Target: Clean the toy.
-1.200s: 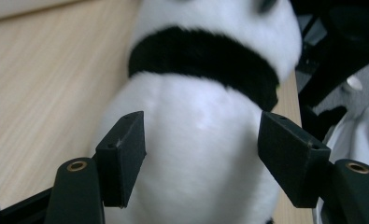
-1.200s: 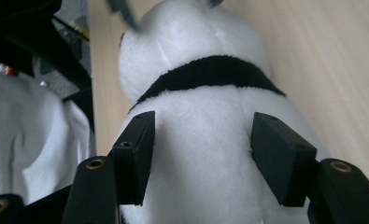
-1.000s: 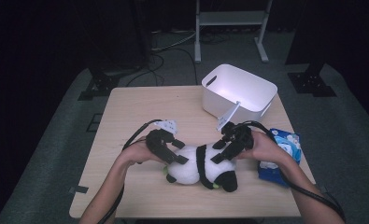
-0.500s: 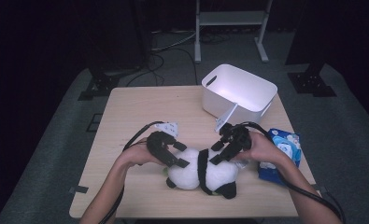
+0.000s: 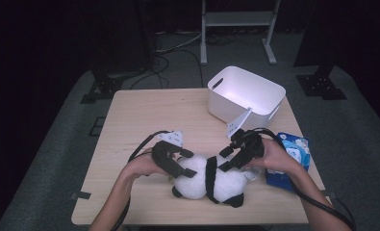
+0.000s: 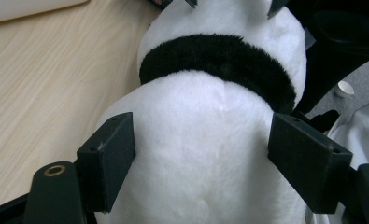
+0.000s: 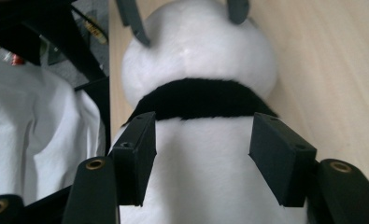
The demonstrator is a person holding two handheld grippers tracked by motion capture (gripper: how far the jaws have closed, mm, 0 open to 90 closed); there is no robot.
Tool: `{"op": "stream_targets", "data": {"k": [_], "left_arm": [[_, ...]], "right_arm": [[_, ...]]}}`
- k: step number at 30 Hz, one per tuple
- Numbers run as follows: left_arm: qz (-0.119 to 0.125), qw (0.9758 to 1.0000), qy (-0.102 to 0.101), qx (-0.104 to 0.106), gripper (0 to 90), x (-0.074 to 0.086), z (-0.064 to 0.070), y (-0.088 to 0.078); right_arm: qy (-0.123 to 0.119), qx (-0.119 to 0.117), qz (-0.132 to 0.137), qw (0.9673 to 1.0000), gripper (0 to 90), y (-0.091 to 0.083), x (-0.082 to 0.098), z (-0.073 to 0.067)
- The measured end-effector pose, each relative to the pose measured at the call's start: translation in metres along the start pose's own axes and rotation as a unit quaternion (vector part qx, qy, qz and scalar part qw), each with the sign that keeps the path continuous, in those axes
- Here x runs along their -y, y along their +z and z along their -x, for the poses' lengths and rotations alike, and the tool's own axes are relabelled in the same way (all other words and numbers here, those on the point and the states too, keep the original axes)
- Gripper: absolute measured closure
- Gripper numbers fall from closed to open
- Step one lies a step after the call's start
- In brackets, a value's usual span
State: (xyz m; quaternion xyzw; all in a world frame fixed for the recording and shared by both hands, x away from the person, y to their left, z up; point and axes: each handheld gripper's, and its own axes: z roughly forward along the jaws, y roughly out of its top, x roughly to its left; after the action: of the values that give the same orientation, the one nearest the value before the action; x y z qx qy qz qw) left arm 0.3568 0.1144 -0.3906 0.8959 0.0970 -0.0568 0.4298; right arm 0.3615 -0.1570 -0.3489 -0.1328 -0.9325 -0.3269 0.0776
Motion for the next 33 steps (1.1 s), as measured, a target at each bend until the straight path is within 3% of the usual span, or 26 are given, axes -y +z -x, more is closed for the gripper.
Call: {"op": "stream_targets", "data": {"k": [6,15,22,33], "left_arm": [[0.0,1.0,0.006,-0.007,21.9,0.001,0.004,0.0],[0.0,0.9998,0.014,-0.015,19.4,0.002,0.009,0.003],[-0.001,0.9997,0.018,-0.015,19.1,0.002,0.008,0.003],[-0.003,0.9997,0.021,-0.014,17.5,0.002,0.008,0.003]], "right_arm": [[0.01,0.02,-0.002,0.9997,36.0,-0.001,-0.003,0.006],[0.029,0.069,0.008,0.9972,33.2,-0.011,-0.003,0.021],[0.042,0.089,0.011,0.9951,32.3,-0.018,-0.001,0.031],[0.053,0.102,0.02,0.9932,29.6,-0.027,0.005,0.039]]}}
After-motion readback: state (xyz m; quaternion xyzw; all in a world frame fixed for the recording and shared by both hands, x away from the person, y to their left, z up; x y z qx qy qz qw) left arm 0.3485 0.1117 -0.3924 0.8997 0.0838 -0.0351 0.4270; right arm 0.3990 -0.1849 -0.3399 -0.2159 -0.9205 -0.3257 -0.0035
